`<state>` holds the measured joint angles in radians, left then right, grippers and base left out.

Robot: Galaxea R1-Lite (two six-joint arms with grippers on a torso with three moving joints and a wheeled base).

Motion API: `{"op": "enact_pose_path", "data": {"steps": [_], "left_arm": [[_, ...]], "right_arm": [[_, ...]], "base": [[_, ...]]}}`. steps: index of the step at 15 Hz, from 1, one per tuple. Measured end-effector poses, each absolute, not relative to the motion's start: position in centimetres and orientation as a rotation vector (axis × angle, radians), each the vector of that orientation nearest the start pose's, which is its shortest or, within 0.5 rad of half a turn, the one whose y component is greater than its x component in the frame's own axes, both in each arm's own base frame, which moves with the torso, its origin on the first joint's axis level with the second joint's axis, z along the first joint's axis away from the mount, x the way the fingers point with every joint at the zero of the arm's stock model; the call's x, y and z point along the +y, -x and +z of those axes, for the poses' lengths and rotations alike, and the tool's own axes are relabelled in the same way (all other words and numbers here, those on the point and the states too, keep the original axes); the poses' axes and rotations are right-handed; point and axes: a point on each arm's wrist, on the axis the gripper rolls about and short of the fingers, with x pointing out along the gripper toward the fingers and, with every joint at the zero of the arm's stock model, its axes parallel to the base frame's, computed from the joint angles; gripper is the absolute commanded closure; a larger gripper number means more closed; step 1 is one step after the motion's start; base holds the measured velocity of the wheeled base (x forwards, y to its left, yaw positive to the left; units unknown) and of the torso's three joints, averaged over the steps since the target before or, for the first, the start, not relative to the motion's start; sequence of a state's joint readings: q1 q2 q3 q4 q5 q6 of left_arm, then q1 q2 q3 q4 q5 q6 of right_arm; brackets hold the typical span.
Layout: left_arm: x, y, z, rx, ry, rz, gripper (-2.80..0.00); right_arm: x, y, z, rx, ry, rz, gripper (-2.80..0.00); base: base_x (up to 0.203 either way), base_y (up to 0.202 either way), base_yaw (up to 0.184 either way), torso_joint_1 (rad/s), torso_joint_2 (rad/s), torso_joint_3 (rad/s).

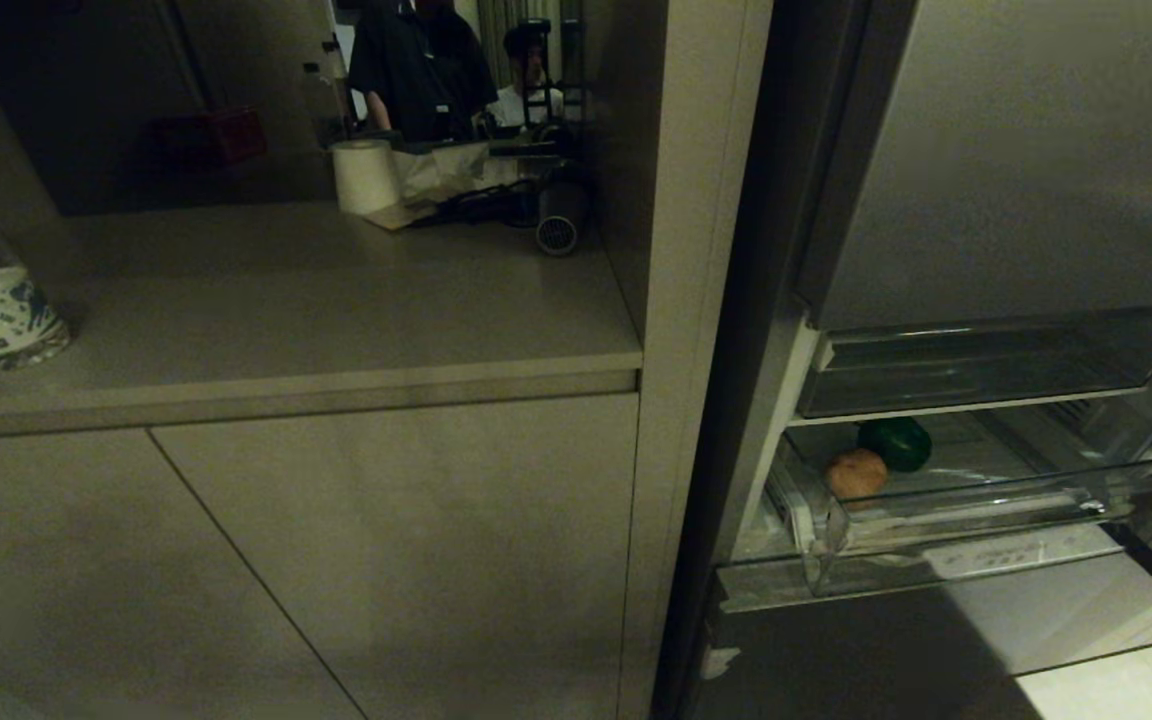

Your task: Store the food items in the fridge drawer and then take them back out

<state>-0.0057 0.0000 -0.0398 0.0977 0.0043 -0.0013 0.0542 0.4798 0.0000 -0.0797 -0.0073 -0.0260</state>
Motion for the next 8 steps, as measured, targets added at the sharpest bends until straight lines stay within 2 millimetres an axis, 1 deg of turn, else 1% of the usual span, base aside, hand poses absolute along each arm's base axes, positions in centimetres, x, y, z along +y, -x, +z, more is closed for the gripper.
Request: {"op": "enact_pose_path", "data": {"steps": [1,2,4,8], "left_arm": [[0.02,2.61,7.64,0.058,0.001,-0.001,0.00],[0.03,2.61,7.64,0.058,0.001,-0.002,0.00],[0.03,2.61,7.64,0.058,0.001,-0.002,0.00],[0.03,2.61,7.64,0.058,0.001,-0.002,0.00]], "right_arm": [[0.09,-1.75,7.97,0.471,0.041,0.056,0.00],[0.10,-1.84,7.90,0.490,0.041,0.058,0.00],[0.12,-2.24,8.42,0.446,0.040,0.059,0.00],[0.14,-2.19,8.45,0.436,0.042,0.068,0.00]], "base": [[0.000,0.000,0.000,0.000,0.00,0.000],[0.000,0.000,0.000,0.000,0.00,0.000],[0.000,0.000,0.000,0.000,0.00,0.000],[0.000,0.000,0.000,0.000,0.00,0.000]]}}
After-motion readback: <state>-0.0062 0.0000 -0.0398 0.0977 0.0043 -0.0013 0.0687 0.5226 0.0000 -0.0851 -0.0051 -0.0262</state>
